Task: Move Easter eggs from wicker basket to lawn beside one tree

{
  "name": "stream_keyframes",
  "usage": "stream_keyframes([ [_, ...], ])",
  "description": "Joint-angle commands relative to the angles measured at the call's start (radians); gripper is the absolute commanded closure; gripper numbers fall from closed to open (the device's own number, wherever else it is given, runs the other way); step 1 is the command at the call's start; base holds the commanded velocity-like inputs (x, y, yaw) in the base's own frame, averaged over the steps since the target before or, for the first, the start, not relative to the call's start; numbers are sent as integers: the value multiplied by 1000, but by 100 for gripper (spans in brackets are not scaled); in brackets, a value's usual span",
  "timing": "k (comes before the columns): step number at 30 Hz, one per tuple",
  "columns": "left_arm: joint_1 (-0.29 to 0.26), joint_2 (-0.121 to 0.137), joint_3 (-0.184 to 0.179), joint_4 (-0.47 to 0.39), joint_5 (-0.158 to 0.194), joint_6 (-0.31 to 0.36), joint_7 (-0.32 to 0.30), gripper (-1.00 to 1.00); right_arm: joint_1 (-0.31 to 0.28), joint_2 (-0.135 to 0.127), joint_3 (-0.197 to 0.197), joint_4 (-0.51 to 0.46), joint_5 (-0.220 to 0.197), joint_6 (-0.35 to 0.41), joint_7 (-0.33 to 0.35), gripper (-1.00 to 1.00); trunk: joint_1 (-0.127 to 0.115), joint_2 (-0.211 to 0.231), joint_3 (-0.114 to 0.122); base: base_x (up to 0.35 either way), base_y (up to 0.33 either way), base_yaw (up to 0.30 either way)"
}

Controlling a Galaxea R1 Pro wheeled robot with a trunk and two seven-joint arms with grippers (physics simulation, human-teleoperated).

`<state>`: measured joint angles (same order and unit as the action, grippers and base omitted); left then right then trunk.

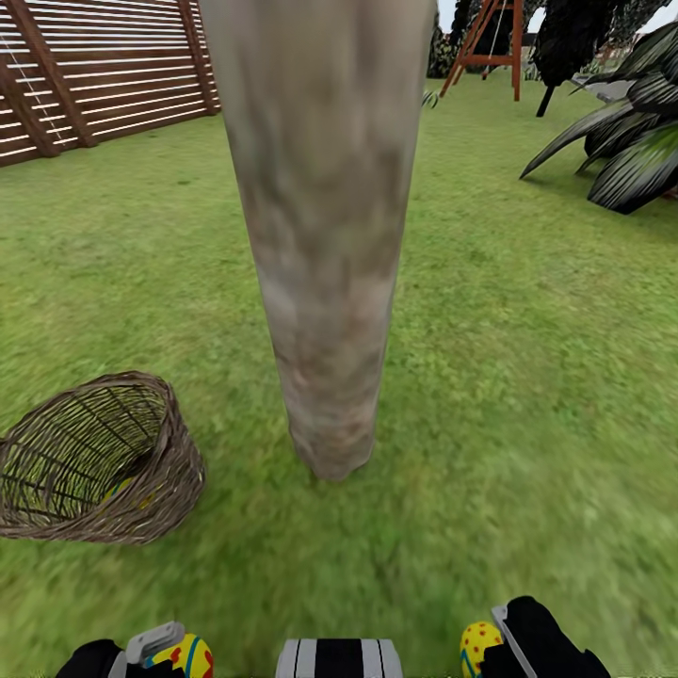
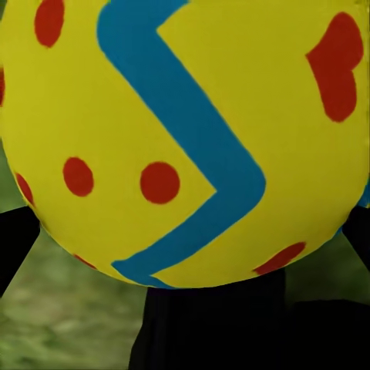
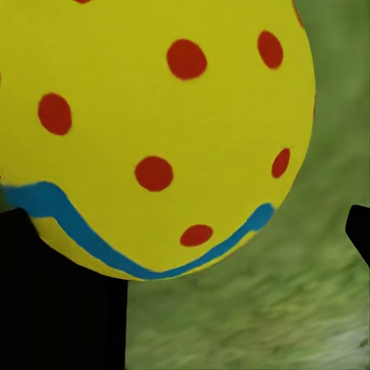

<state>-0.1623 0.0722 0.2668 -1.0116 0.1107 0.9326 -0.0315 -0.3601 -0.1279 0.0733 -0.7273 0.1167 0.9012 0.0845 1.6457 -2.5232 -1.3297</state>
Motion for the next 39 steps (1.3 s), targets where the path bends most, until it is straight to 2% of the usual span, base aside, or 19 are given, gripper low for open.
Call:
stream_keyframes([
  [1,0,0,2,-1,4,5,-1,100,0,-1,3,-1,11,5,9,-100,0,-1,-5,0,0,0],
  [11,0,-2,-1,-2,6,2,-2,100,0,-1,3,-1,11,4,9,-100,1,-1,-9,0,0,0],
  [12,0,-2,-1,-2,6,2,-2,-100,0,-1,3,-1,11,4,9,-100,1,-1,-9,0,0,0],
  [20,0,0,7,-2,10,3,-5,-100,0,1,4,-1,11,6,9,-100,1,-1,-9,0,0,0],
  [27,0,0,7,-4,9,3,-4,-100,0,1,5,-1,11,5,9,-100,-2,1,18,-11,0,0],
  [39,0,0,8,-5,9,2,-4,-100,0,1,5,0,11,5,8,-100,-8,4,65,-320,0,0],
])
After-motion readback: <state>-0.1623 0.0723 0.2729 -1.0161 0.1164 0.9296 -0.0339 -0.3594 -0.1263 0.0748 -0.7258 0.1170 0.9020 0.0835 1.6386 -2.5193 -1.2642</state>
